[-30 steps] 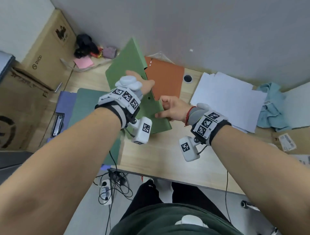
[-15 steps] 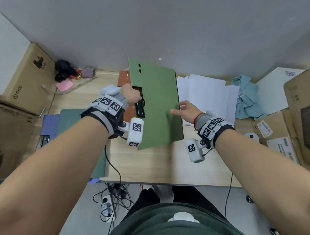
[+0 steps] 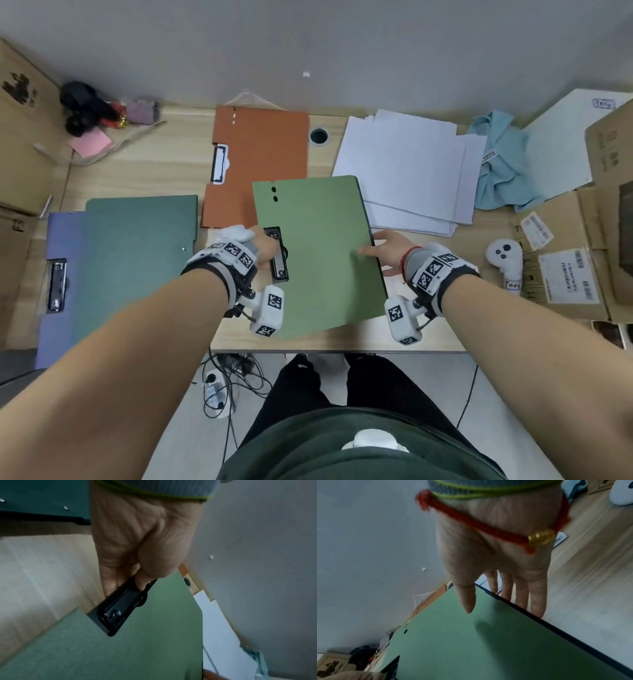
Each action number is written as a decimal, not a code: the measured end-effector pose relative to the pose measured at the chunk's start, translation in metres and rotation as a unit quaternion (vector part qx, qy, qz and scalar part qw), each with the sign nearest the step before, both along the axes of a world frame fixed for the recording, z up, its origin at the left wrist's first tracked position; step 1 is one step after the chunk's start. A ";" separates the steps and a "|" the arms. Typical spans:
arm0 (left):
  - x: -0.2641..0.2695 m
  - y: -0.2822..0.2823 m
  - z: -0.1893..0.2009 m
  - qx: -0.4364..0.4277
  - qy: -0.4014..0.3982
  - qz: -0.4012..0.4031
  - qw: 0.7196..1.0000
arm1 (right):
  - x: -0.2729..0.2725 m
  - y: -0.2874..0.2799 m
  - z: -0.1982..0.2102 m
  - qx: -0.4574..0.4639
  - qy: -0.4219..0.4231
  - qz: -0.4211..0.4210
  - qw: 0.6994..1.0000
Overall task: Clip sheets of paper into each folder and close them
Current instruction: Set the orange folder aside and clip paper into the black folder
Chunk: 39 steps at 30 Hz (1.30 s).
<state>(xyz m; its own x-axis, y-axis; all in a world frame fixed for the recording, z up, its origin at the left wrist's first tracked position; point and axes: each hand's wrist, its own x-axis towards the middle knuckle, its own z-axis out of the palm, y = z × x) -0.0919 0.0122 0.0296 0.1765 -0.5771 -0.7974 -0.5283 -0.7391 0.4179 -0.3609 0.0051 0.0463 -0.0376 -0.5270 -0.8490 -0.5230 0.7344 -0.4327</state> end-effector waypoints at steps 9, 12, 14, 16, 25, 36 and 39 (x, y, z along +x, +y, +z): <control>-0.003 0.002 -0.021 0.016 -0.015 -0.029 0.999 | -0.009 -0.001 -0.021 0.026 -0.001 0.005 1.000; -0.006 0.002 -0.024 0.016 -0.015 -0.031 0.999 | -0.011 -0.003 -0.023 0.035 0.002 0.005 0.999; -0.006 0.001 -0.027 0.017 -0.022 -0.039 0.999 | -0.012 -0.003 -0.021 0.038 0.001 -0.006 0.999; -0.006 0.001 -0.029 0.023 -0.025 -0.044 0.998 | -0.012 -0.002 -0.020 0.031 -0.001 -0.006 0.999; -0.001 0.002 -0.013 0.080 -0.045 -0.068 0.994 | 0.000 -0.007 -0.006 -0.045 -0.080 0.093 0.991; 0.015 -0.021 0.122 -0.152 0.030 0.011 0.988 | 0.115 -0.034 0.060 -0.061 -0.277 0.117 0.952; 0.039 -0.017 0.121 -0.189 -0.029 -0.046 0.981 | 0.138 -0.030 0.056 -0.055 -0.258 0.126 0.956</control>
<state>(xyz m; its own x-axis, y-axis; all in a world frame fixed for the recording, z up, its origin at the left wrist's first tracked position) -0.0530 -0.0053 0.1503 0.1490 -0.8447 -0.5141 -0.6167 -0.4858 0.6194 -0.2229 -0.0250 0.1018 0.5111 -0.5520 -0.6588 -0.3724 0.5486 -0.7486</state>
